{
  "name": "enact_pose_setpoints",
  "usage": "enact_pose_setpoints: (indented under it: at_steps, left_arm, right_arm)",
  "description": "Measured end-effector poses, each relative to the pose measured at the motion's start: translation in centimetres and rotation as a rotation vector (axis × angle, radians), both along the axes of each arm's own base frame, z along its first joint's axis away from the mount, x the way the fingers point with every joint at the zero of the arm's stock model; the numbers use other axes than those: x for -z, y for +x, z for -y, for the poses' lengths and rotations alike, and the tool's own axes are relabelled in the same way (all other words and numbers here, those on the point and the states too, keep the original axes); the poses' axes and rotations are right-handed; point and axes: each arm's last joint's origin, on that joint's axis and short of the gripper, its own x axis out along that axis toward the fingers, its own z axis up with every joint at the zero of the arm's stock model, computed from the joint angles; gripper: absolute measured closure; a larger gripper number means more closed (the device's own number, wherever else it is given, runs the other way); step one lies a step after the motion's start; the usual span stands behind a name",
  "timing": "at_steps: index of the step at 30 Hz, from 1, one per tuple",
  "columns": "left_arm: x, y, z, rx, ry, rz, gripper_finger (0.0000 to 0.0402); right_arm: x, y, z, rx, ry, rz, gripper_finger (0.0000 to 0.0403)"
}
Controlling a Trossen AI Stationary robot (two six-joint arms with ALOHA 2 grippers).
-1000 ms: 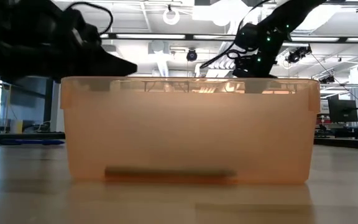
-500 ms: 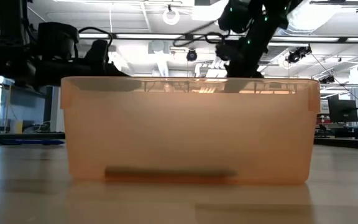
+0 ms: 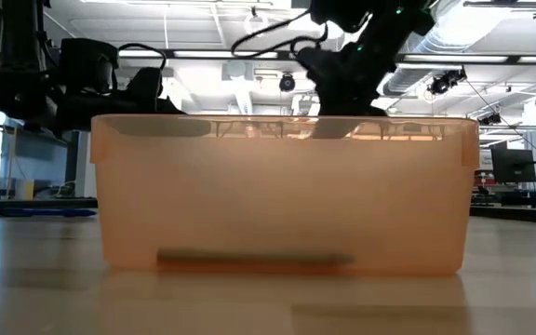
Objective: Sort crayons/erasers/pens/pencils in bins
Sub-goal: Put the light blue pen into the transparent bin
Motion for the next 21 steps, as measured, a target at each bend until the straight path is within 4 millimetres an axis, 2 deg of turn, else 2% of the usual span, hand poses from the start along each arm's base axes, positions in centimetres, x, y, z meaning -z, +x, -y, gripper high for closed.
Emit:
enact_pose_setpoints:
  at_steps: [5,15,21]
  left_arm:
    - [0.0,0.0,0.0,0.0,0.001,0.0,0.0401]
    - [0.0,0.0,0.0,0.001,0.018,-0.007,0.0401]
    - [0.0,0.0,0.0,0.001,0.023,-0.013,0.0401]
  right_arm:
    - [0.6,1.2,-0.2,0.029,0.025,-0.008,0.0393]
    - [2.7,1.7,0.2,0.101,0.051,-0.076,0.039]
    - [2.9,1.8,0.6,0.111,0.054,-0.082,0.0355]
